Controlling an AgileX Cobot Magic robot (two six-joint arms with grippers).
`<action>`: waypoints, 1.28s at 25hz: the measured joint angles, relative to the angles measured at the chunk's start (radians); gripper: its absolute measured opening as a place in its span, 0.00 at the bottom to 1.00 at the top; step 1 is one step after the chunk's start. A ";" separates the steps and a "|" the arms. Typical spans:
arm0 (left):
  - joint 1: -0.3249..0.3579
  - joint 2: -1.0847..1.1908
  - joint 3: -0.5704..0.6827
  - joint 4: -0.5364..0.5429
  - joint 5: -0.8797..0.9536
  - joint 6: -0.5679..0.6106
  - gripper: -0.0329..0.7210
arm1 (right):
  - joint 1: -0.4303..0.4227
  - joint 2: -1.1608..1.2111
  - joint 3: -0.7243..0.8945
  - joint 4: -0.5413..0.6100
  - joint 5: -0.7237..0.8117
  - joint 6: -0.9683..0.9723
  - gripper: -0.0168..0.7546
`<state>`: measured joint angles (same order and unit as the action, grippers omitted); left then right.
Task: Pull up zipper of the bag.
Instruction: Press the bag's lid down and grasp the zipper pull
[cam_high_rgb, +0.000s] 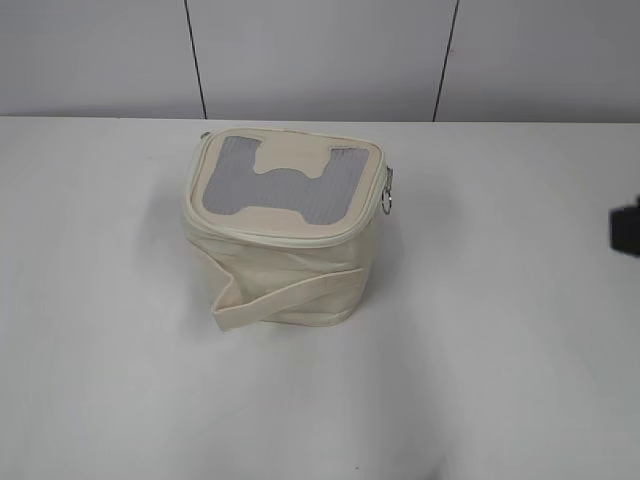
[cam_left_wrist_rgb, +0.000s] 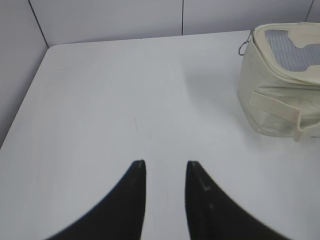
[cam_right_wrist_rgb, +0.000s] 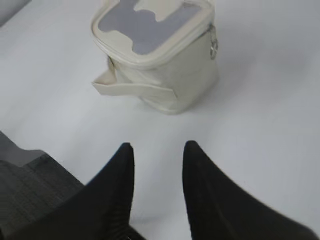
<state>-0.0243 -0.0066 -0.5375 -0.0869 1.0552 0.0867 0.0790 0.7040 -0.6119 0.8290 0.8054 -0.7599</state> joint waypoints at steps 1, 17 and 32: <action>0.000 0.000 0.000 0.000 0.000 0.000 0.32 | 0.000 0.104 -0.029 0.059 -0.009 -0.072 0.38; -0.008 0.000 0.000 -0.001 0.000 0.000 0.32 | 0.262 1.307 -1.090 0.142 0.111 -0.300 0.42; -0.008 0.000 0.000 0.000 0.000 0.000 0.32 | 0.369 1.650 -1.458 0.050 0.173 -0.282 0.55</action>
<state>-0.0327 -0.0066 -0.5375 -0.0868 1.0552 0.0867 0.4479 2.3543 -2.0700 0.8792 0.9784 -1.0422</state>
